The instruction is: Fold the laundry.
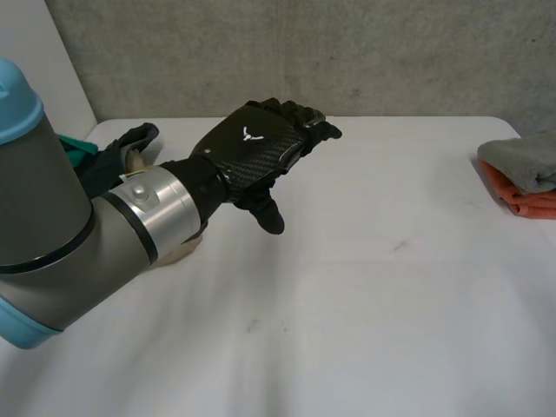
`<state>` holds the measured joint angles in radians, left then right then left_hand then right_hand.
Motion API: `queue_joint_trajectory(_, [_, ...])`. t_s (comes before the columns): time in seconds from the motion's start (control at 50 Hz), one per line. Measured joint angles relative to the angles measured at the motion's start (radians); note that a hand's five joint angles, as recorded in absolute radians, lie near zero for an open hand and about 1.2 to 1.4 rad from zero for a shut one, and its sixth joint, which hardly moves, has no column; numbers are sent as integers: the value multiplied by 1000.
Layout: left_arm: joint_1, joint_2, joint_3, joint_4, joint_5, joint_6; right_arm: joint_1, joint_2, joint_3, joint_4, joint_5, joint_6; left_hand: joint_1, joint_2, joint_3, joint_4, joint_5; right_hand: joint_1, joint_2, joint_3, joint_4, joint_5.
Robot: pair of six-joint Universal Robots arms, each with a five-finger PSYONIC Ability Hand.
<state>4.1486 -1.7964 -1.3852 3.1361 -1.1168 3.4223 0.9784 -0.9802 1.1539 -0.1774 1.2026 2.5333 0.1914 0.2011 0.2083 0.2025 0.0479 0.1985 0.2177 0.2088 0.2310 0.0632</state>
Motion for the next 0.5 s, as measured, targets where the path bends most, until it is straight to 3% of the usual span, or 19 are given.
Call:
queue_joint_trajectory(0.08, [1, 10, 3, 2, 0, 0, 32, -45, -57, -27, 148, -114, 0, 0, 0, 0, 0, 0, 0, 0, 0, 0])
queue_joint_trajectory(0.2, [9, 20, 9, 6, -6, 1, 156, -158, -12, -170, 186, -32, 0, 0, 0, 0, 0, 0, 0, 0, 0, 0])
queue_joint_trajectory(0.26, [24, 23, 12, 16, -26, 2, 231, -238, 69, -250, 145, 55, 0, 0, 0, 0, 0, 0, 0, 0, 0, 0])
queue_joint_trajectory(0.34, [79, 15, 17, 64, -107, 13, 420, -426, 355, -443, -42, 236, 0, 0, 0, 0, 0, 0, 0, 0, 0, 0])
queue_joint_trajectory(0.44, [168, -40, 25, 121, -189, 58, 574, -511, 596, -558, -191, 286, 0, 0, 0, 0, 0, 0, 0, 0, 0, 0])
queue_joint_trajectory(0.5, [236, -97, 28, 130, -214, 134, 646, -521, 686, -567, -229, 273, 0, 0, 0, 0, 0, 0, 0, 0, 0, 0])
